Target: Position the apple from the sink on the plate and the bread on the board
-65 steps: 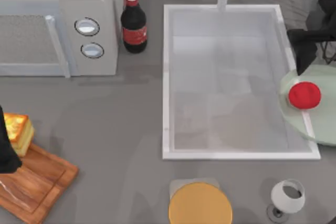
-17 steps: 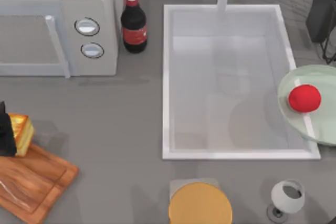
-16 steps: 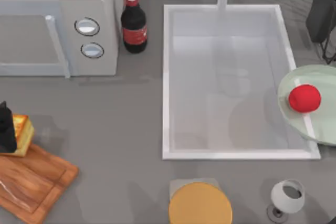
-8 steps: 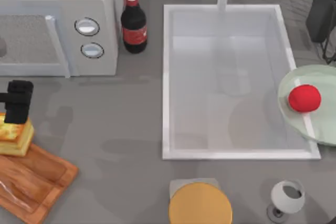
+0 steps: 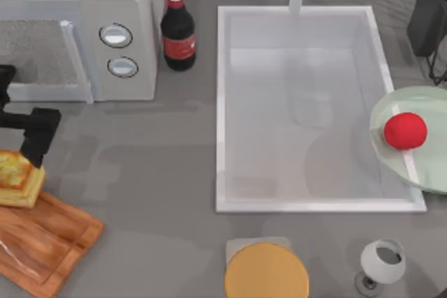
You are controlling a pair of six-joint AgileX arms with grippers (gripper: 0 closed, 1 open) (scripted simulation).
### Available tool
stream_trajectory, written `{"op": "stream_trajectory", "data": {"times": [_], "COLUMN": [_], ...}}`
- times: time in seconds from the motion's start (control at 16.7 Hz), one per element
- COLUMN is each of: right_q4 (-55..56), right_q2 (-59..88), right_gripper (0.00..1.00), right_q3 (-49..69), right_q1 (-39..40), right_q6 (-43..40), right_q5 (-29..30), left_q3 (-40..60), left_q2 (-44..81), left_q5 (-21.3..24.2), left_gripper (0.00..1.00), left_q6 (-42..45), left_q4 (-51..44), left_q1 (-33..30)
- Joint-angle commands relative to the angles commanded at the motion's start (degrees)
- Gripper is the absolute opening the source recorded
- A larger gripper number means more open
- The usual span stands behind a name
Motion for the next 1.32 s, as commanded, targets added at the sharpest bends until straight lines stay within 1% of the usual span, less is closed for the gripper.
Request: {"op": "stream_trajectory", "data": {"times": [0.42, 0.72, 0.9, 1.26, 1.32], "right_q4": [0.00, 0.00, 0.00, 0.00, 0.00], "right_q2": [0.00, 0.00, 0.00, 0.00, 0.00], "right_gripper": [1.00, 1.00, 1.00, 1.00, 1.00], "right_q3": [0.00, 0.00, 0.00, 0.00, 0.00], "right_q1": [0.00, 0.00, 0.00, 0.00, 0.00], "right_q6": [0.00, 0.00, 0.00, 0.00, 0.00], "right_q5": [0.00, 0.00, 0.00, 0.00, 0.00], "left_q3": [-0.75, -7.97, -9.97, -9.98, -9.98], "left_q2": [-0.08, 1.76, 4.47, 5.75, 5.75], "left_q5": [-0.02, 0.03, -0.01, 0.00, 0.00], "left_gripper": [1.00, 1.00, 1.00, 1.00, 0.92], "left_q6": [-0.04, -0.27, 0.22, 0.45, 0.45], "left_q4": [0.61, 9.31, 14.02, 15.49, 15.49], "left_q1": [0.06, -0.21, 0.12, 0.33, 0.33]}}
